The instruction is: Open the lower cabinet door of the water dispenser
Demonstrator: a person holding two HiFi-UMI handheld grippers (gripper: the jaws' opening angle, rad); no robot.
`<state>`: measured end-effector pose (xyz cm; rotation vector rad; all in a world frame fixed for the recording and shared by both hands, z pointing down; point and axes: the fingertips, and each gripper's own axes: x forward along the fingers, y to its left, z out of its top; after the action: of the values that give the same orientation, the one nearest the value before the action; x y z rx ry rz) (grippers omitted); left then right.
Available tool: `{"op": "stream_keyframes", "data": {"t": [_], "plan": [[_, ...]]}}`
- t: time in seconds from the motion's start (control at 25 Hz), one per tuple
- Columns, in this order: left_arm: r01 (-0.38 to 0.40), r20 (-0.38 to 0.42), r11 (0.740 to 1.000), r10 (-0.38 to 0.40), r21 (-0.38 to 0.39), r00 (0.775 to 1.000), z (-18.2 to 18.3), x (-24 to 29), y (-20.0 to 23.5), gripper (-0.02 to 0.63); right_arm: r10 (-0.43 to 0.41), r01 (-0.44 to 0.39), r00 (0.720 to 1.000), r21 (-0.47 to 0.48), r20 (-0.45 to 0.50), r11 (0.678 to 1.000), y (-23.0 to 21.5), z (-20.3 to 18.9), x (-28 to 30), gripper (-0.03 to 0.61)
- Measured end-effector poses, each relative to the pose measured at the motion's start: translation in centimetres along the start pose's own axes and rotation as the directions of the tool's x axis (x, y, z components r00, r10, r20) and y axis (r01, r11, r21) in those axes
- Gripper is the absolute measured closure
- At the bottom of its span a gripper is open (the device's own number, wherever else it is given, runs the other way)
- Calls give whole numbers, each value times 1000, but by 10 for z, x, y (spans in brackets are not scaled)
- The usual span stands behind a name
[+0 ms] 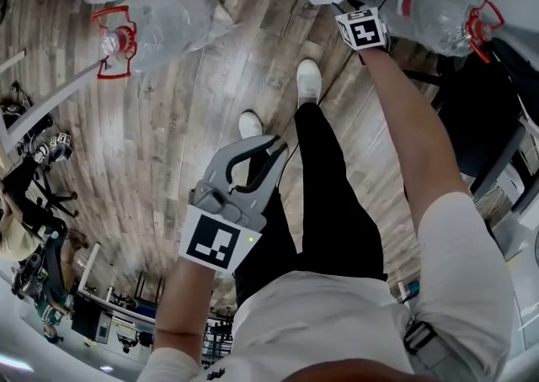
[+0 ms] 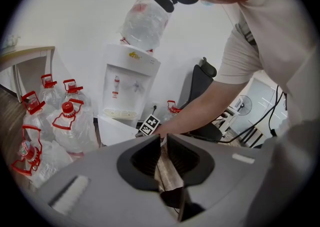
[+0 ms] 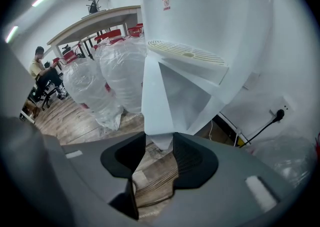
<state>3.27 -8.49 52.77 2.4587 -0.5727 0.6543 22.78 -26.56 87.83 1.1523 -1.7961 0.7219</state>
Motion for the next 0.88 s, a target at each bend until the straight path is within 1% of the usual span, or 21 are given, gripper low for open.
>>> {"op": "stream_keyframes", "data": {"t": [0.2,0.48,0.88], "plan": [[-18,17,1000,18,-7,1000,-6,-15,6,522,13,-14,1000,-8,-5,1000,22,-2,-1,416],[-39,27,999,40,-35,999,-18,-36,10,522,40,-40,999,-25,-23,999,57,-5,1,430],[-90,62,995,93,-53,994,-34,-70,12,522,92,-93,995,-61,-30,994,119,6,7,446]]}}
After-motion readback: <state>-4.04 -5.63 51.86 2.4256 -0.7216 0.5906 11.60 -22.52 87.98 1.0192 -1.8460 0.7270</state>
